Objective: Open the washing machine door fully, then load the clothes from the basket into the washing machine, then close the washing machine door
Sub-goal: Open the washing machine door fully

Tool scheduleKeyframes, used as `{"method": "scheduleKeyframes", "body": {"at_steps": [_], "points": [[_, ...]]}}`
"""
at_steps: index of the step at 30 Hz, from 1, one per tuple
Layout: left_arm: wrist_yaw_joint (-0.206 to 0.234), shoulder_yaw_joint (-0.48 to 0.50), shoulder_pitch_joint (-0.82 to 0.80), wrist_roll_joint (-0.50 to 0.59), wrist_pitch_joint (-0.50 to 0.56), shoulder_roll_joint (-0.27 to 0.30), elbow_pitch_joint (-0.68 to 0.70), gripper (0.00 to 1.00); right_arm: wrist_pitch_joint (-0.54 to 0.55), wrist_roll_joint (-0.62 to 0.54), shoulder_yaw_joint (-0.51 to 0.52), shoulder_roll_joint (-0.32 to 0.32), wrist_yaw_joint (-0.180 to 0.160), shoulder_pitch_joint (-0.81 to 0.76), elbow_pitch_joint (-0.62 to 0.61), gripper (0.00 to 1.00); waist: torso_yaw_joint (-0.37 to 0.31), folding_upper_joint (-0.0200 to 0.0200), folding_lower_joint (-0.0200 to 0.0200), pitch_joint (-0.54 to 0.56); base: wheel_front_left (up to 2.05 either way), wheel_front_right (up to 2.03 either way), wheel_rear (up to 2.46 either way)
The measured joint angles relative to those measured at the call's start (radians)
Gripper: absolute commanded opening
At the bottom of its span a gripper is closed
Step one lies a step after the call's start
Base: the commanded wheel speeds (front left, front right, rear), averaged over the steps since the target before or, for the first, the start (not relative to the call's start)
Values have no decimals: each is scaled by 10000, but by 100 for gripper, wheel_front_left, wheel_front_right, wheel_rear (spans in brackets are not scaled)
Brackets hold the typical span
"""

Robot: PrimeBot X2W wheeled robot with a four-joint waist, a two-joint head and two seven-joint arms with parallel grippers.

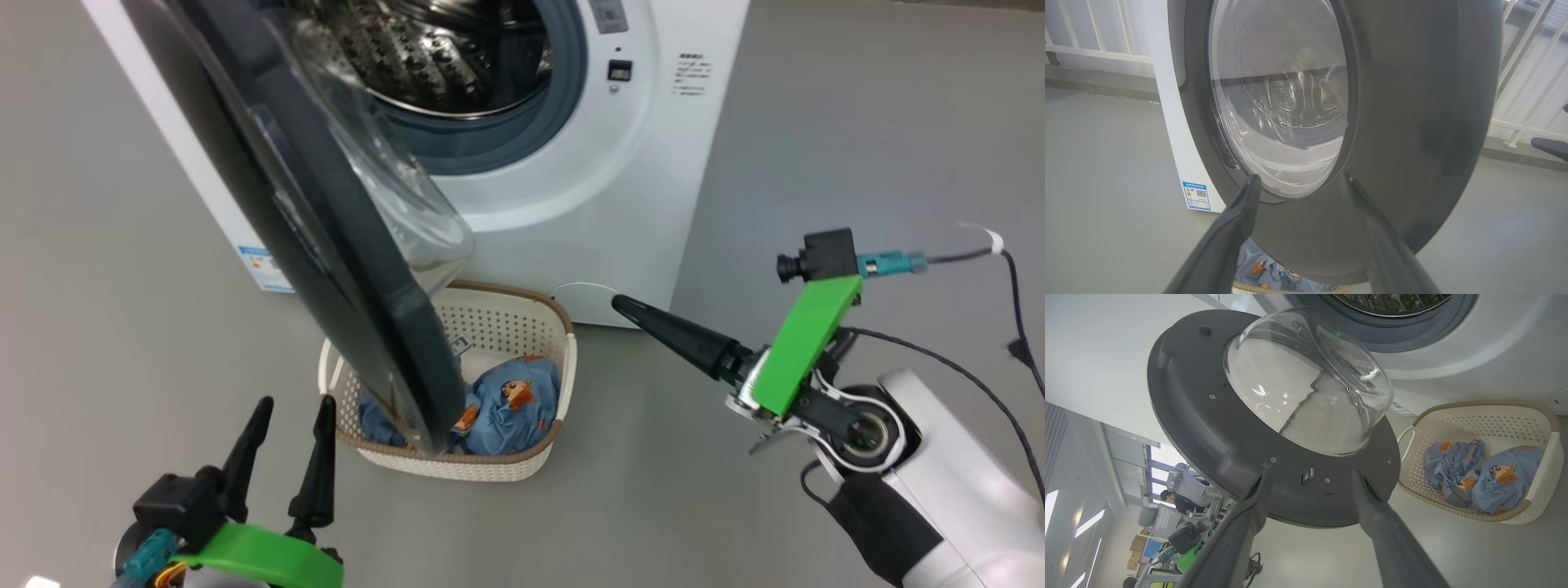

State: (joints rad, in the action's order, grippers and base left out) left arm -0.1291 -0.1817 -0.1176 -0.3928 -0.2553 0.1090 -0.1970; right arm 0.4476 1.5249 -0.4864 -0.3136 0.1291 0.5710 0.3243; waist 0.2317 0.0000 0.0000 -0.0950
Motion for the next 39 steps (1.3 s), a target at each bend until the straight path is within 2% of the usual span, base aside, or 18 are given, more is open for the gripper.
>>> {"method": "scheduleKeyframes", "body": {"at_steps": [8, 20, 32, 39], "points": [[0, 301, 431, 0, 0, 44, 75, 100, -997, -196, -138, -593, 0, -1239, -161, 100, -606, 0, 0, 320, 0, 0, 0], [0, 646, 1010, 6, 0, 130, 230, 100, -2708, -520, -418, -1409, 0, -2246, -221, 100, -1481, 0, 0, 633, 0, 0, 0], [0, 777, 1030, 6, 0, 180, 226, 100, -4855, -794, -591, -1994, 0, -2983, 153, 100, -1788, 0, 0, 771, 0, 0, 0], [0, 899, 1189, 21, 0, 190, 203, 100, -6322, -1243, -1120, -2220, 0, -3102, 658, 100, -1909, 0, 0, 767, 0, 0, 0]]}}
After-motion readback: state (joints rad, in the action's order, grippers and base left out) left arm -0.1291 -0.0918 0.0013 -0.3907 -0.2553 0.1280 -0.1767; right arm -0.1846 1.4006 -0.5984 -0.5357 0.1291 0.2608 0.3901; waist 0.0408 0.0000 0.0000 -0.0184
